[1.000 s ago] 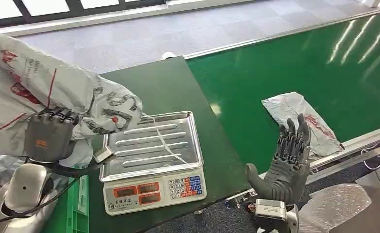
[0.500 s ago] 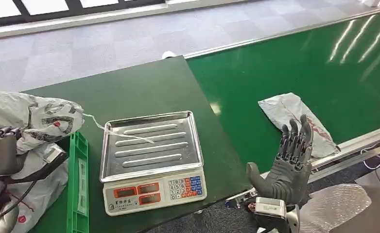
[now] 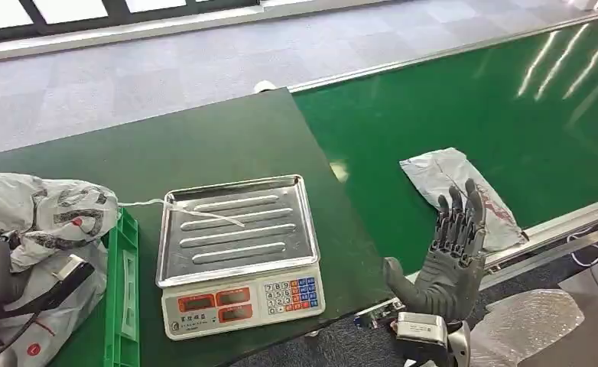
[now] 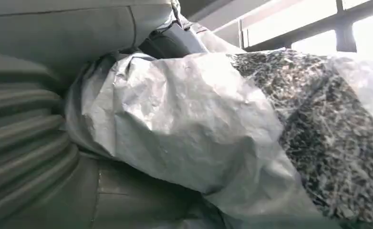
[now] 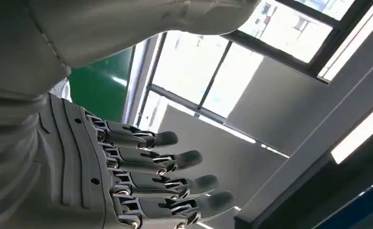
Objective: Moved the parcel from conveyor to table for the left to box.
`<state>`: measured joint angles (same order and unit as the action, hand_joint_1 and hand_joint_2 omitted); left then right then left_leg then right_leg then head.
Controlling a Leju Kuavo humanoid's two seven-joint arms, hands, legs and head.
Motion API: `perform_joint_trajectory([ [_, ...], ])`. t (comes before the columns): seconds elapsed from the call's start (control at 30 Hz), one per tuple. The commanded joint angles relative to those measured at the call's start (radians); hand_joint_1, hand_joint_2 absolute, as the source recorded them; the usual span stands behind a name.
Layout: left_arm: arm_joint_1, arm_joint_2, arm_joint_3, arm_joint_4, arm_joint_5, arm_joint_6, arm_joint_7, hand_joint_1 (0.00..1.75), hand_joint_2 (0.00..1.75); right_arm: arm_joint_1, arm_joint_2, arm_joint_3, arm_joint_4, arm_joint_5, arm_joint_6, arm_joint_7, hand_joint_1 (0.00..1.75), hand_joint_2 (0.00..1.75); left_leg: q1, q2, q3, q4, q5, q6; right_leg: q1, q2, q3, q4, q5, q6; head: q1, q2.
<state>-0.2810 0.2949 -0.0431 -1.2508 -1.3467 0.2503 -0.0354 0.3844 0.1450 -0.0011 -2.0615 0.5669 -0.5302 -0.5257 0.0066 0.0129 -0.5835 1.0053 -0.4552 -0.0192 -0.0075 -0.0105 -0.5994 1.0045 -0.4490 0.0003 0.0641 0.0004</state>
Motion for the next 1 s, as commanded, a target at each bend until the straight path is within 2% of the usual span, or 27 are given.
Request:
perform_joint_trajectory([
  [0.03,0.060,-0.030,0.045,-0.024,0.044,-0.028,-0.017,1.75,1.75,-0.020,-0.001,-0.030,0.050,-0.005,0.018,-0.006,0.00,1.75,0.000,0.000,0.003,-0.002,0.000,0.001,0.000,0.001,0.003,-0.002,0.000,0.000,0.000,0.000],
  [0.4,0.057,-0.031,0.044,-0.024,0.044,-0.031,-0.016,1.75,1.75,-0.023,-0.002,-0.030,0.051,-0.004,0.020,-0.004,0.00,1.75,0.000,-0.001,0.002,-0.002,0.000,0.001,0.000,0.001,0.003,-0.003,0.000,0.000,0.000,0.000],
  [0.67,0.068,-0.074,0.024,-0.009,0.030,-0.063,0.001,1.75,1.75,-0.032,0.007,-0.032,0.055,0.006,0.019,-0.002,0.00,1.75,0.000,-0.002,0.002,-0.002,0.000,0.001,0.000,0.000,0.003,-0.002,0.000,0.000,0.000,0.000],
  [0.7,0.056,-0.077,0.021,0.006,0.030,-0.068,0.000,1.62,1.75,-0.034,0.008,-0.033,0.055,0.007,0.018,-0.002,0.00,1.75,0.000,-0.003,0.003,-0.002,0.000,0.001,0.000,-0.001,0.004,-0.003,0.000,0.000,0.000,0.000],
  [0.73,0.042,-0.082,0.021,0.028,0.033,-0.084,0.004,0.03,1.75,-0.037,0.008,-0.034,0.054,0.008,0.017,-0.002,0.00,1.75,0.000,-0.002,0.002,-0.002,0.000,0.001,0.000,-0.001,0.003,-0.002,0.000,0.000,0.000,0.000],
  [0.8,0.029,-0.092,0.020,0.047,0.020,-0.062,0.017,0.00,1.75,-0.035,0.012,-0.037,0.050,0.012,0.016,0.002,0.00,1.75,0.000,-0.004,0.002,-0.002,0.000,0.001,0.000,-0.002,0.003,-0.003,0.000,0.000,0.000,0.000],
  [0.83,0.029,-0.099,0.023,0.045,0.020,-0.053,0.021,0.00,0.00,-0.032,0.014,-0.039,0.046,0.014,0.015,0.002,0.00,1.75,0.000,-0.004,0.002,-0.002,0.001,0.001,0.000,-0.002,0.002,-0.002,0.000,0.000,0.000,0.000],
  [1.0,0.024,-0.136,0.077,0.012,0.120,-0.012,0.008,0.00,0.00,-0.020,0.024,-0.049,0.029,0.015,0.009,0.003,0.00,1.75,0.000,-0.005,0.002,-0.002,0.001,0.001,0.000,-0.003,0.003,-0.003,0.000,0.000,0.000,0.000],
])
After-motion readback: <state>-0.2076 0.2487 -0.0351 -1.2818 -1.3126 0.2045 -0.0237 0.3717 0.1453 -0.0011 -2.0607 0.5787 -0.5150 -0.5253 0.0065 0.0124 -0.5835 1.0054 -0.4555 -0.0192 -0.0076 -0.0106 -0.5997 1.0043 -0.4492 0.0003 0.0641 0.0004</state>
